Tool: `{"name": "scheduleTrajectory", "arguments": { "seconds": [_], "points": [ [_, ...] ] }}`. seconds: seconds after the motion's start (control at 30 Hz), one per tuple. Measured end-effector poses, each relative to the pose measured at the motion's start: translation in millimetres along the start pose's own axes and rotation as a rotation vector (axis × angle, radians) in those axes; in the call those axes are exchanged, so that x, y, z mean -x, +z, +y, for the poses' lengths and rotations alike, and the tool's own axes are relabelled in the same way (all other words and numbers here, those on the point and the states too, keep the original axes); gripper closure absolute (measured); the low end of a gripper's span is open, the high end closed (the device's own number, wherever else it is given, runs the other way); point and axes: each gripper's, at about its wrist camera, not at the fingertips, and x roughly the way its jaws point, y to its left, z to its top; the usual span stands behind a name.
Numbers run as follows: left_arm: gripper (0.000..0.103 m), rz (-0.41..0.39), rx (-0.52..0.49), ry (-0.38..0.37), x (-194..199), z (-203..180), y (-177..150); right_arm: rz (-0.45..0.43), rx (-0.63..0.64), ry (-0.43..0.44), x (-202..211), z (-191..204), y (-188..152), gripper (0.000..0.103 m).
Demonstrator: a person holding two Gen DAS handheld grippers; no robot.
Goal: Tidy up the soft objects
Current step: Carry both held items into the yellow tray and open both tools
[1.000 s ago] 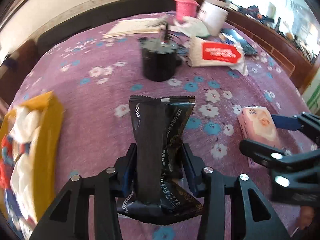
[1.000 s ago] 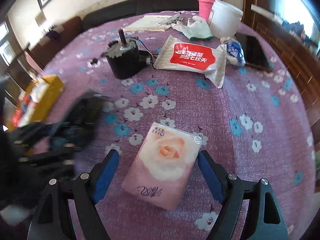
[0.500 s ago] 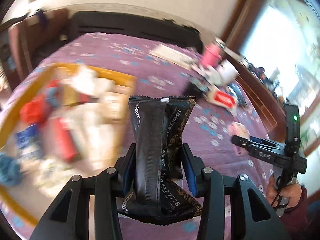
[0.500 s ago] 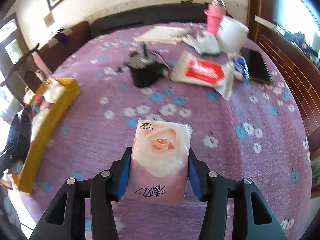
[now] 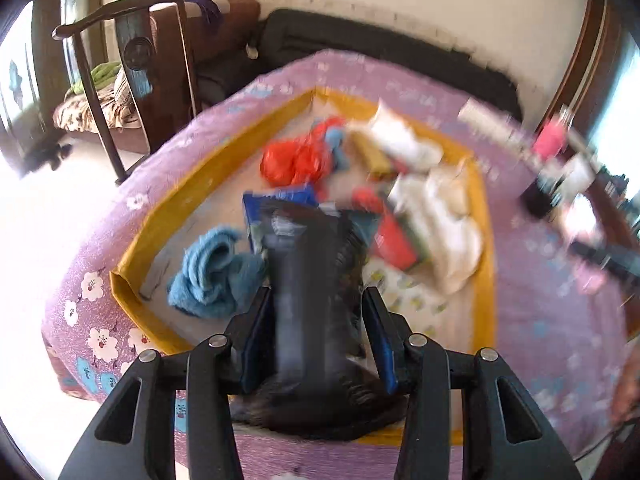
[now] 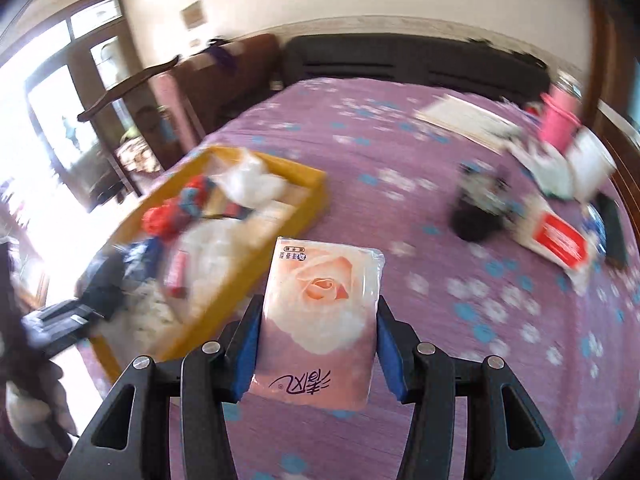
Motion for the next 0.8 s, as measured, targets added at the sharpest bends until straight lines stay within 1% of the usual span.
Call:
{"name": "scheduleTrajectory", "arguments": {
  "seconds": [0.03,0.07,0.13,0.17,0.23,0.37,0.47,0.57,0.63,0.73,0.8],
  "points": [
    [0.046,0.014,-0.007,-0.006,-4,-1,-2,0.000,0.016,0.010,-3,10,5,0.047],
    [0.043,0.015,-0.010,-0.018,-5,-1,-2,0.003,0.037,0.025,-8,22,11,0.047],
    [0.037,-0.013,-0.010,-0.046,0,1,-2,0.014,0.059,0.057,-19,38,19,0.047],
    [0.035,-0.031,-0.005,-0.069,4,4,-1,0.023,0.068,0.079,-26,46,23,0.047],
    [0.032,-0.061,0.009,-0.090,12,9,-1,0.049,0.084,0.115,-42,64,32,0.047],
    [0.030,-0.108,0.056,-0.110,27,30,-1,0.102,0.105,0.144,-77,95,47,0.047],
    [0.026,-0.132,0.076,-0.105,33,41,1,0.122,0.122,0.124,-104,112,61,0.047],
    [0.024,-0.160,0.080,-0.080,40,48,1,0.152,0.116,0.109,-129,120,72,0.047],
    [0.022,-0.174,0.072,-0.050,42,49,2,0.176,0.086,0.119,-147,121,77,0.047],
    [0.020,-0.182,0.064,-0.015,41,50,2,0.204,0.049,0.137,-167,120,81,0.043],
    [0.020,-0.175,0.062,-0.004,38,49,4,0.205,0.036,0.147,-168,117,81,0.042]
  ]
}}
